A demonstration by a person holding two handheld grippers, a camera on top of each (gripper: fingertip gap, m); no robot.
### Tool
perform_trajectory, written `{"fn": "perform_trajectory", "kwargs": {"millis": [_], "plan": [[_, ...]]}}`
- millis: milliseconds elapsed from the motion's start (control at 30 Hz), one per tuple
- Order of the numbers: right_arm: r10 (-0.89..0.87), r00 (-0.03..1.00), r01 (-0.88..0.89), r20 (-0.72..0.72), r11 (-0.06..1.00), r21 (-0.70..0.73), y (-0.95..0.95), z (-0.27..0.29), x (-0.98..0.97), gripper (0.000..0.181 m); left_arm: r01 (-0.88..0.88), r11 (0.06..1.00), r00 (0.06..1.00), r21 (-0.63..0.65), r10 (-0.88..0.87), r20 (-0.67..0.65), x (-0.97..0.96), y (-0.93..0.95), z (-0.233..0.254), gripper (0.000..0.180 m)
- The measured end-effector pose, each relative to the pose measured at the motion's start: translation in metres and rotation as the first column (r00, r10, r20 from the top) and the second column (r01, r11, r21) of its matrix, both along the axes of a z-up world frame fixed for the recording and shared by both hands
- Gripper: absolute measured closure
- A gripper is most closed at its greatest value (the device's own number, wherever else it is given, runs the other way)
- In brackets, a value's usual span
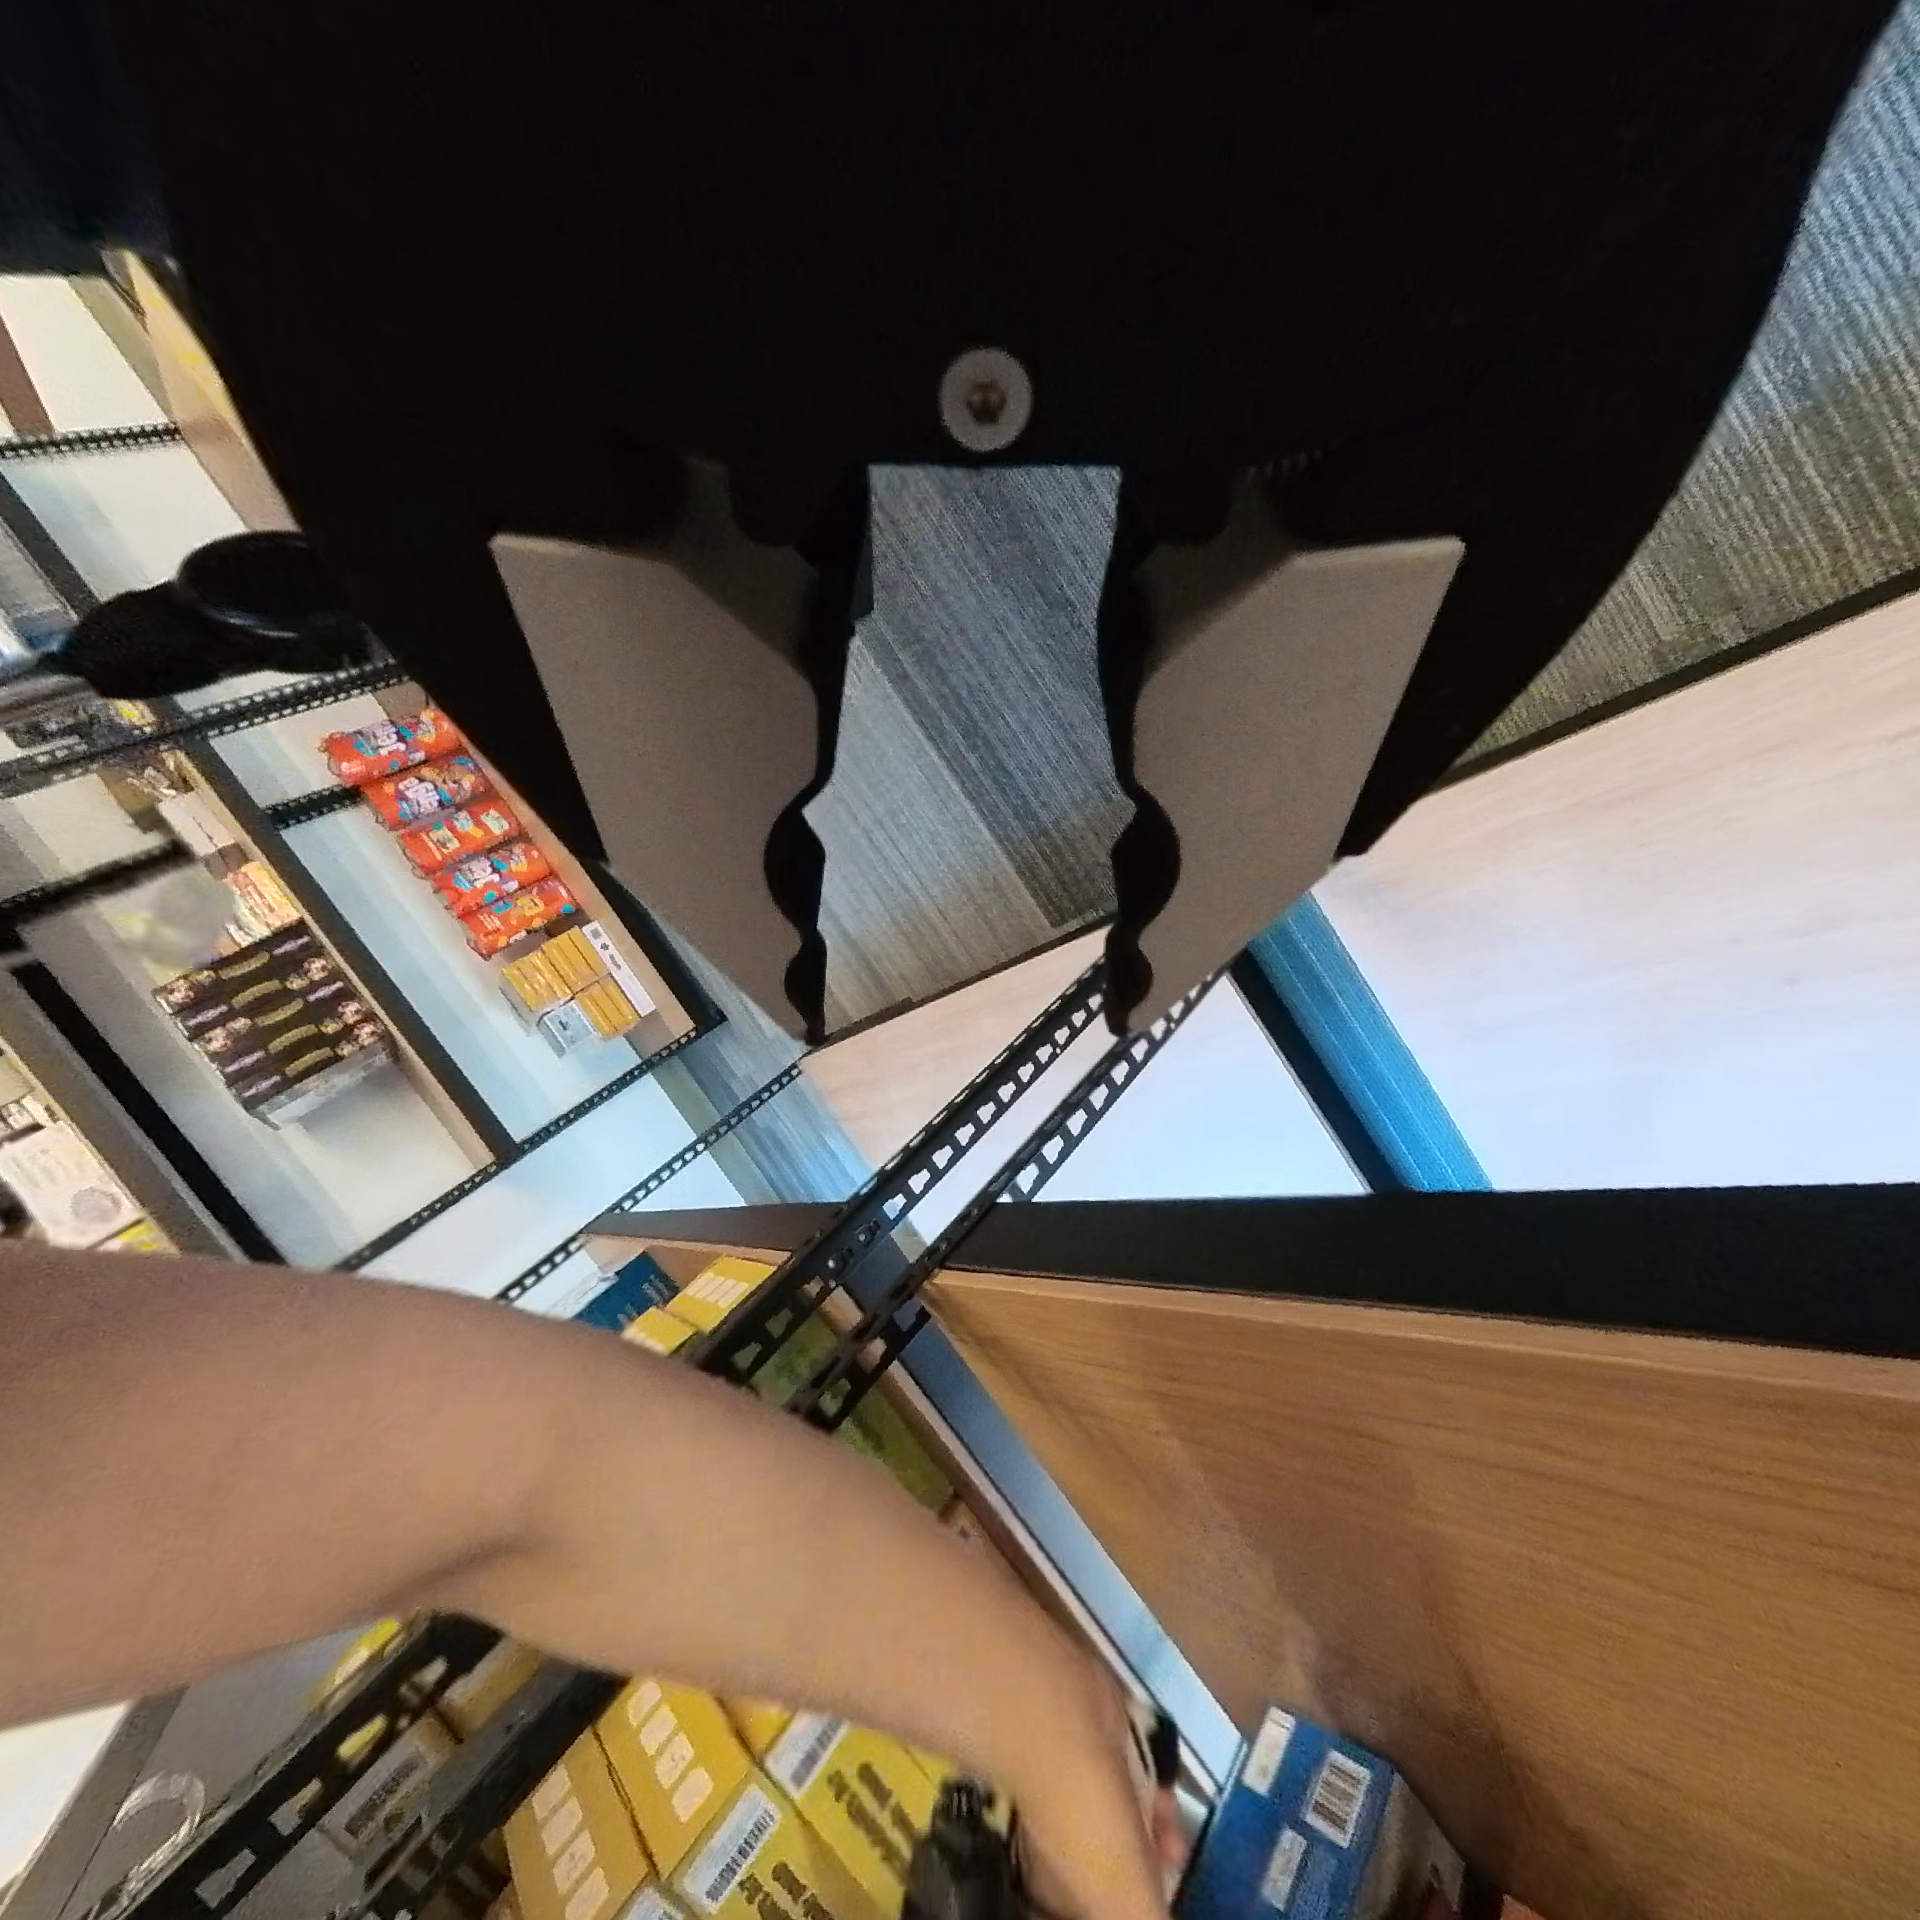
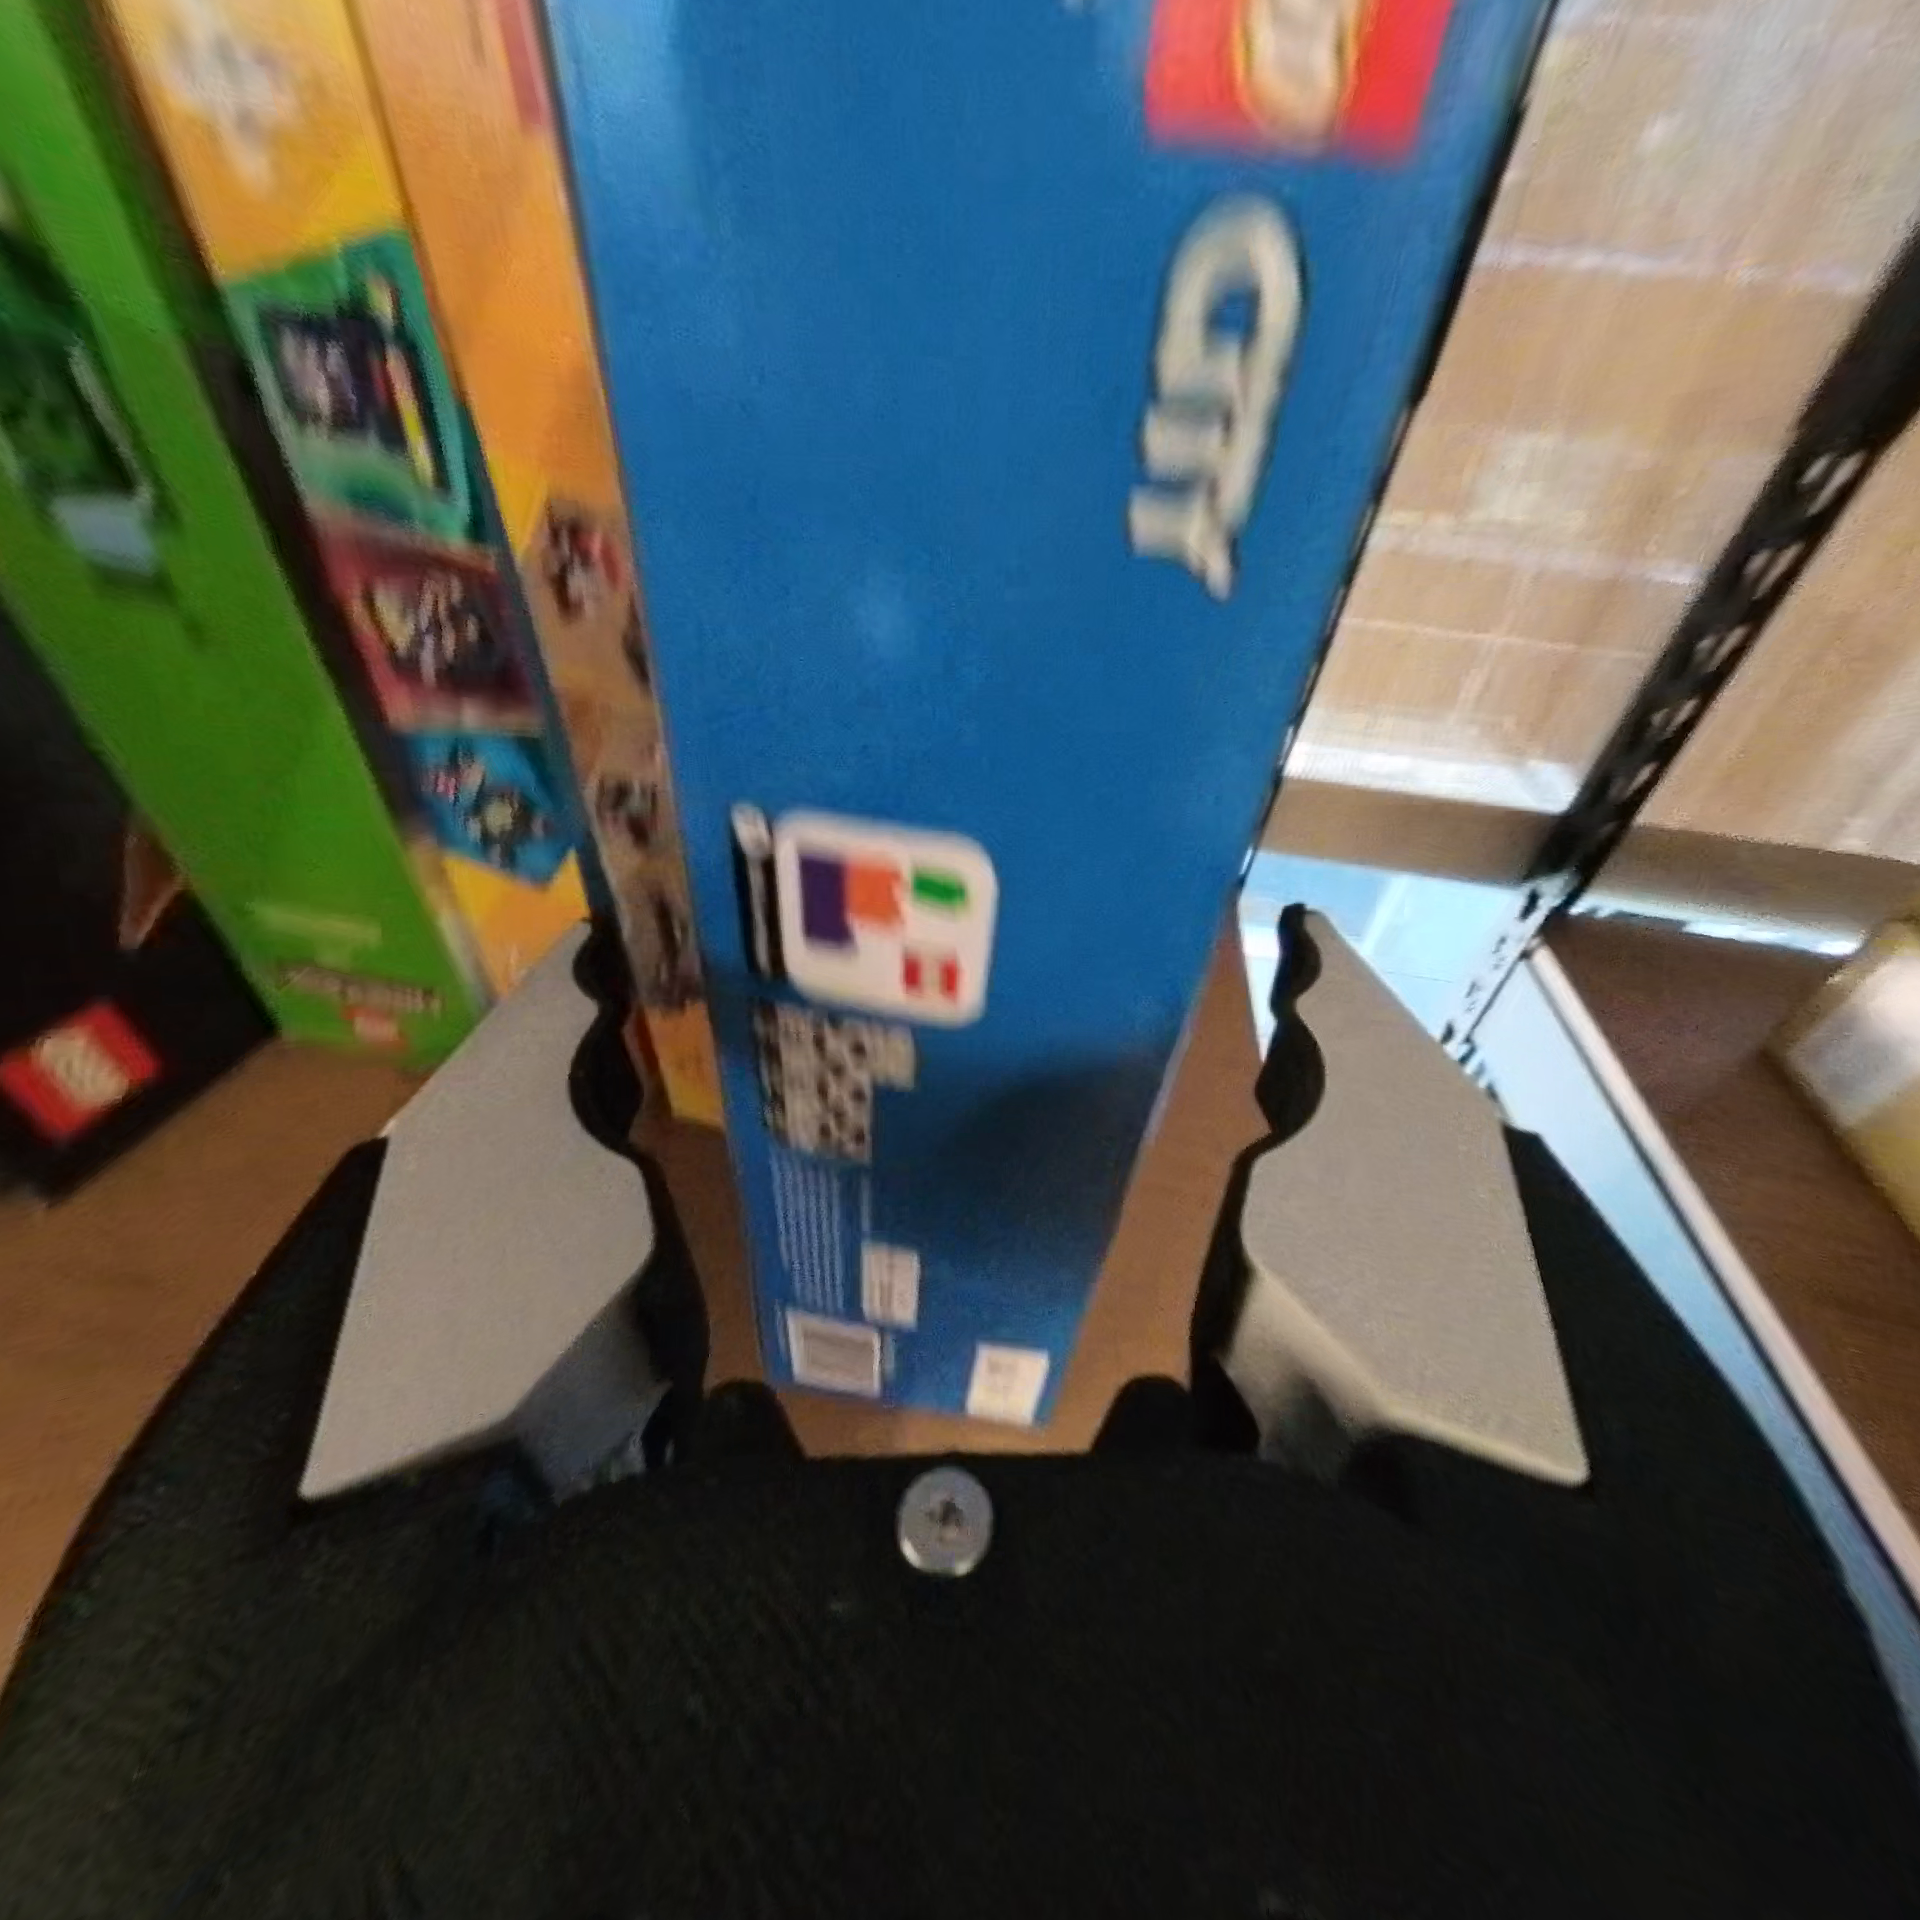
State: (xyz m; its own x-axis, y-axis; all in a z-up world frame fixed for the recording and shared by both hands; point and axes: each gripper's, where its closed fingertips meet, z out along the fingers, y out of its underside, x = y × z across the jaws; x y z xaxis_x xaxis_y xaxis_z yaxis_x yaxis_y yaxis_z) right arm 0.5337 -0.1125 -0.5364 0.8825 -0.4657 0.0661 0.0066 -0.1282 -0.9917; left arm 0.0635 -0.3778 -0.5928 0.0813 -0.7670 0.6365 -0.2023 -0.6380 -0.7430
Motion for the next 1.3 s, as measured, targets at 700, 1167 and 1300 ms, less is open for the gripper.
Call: {"fn": "perform_trajectory", "kwargs": {"millis": [700,1167,1300], "plan": [[0.302,0.941,-0.317,-0.152,0.944,-0.09,-0.178,0.009,-0.213,0.087,0.013,0.987,0.997,0.161,-0.025,0.071,-0.047,-0.014,0.076,0.129],[0.584,0.754,-0.556,-0.3,0.811,0.18,-0.141,0.023,-0.215,0.095,-0.292,0.625,0.956,0.724,0.167,0.241,0.067,0.167,0.199,0.113],[0.623,0.719,-0.619,-0.308,0.775,0.125,-0.126,0.004,-0.235,0.116,-0.298,0.683,0.954,0.667,0.231,0.19,0.058,0.194,0.17,0.102]]}}
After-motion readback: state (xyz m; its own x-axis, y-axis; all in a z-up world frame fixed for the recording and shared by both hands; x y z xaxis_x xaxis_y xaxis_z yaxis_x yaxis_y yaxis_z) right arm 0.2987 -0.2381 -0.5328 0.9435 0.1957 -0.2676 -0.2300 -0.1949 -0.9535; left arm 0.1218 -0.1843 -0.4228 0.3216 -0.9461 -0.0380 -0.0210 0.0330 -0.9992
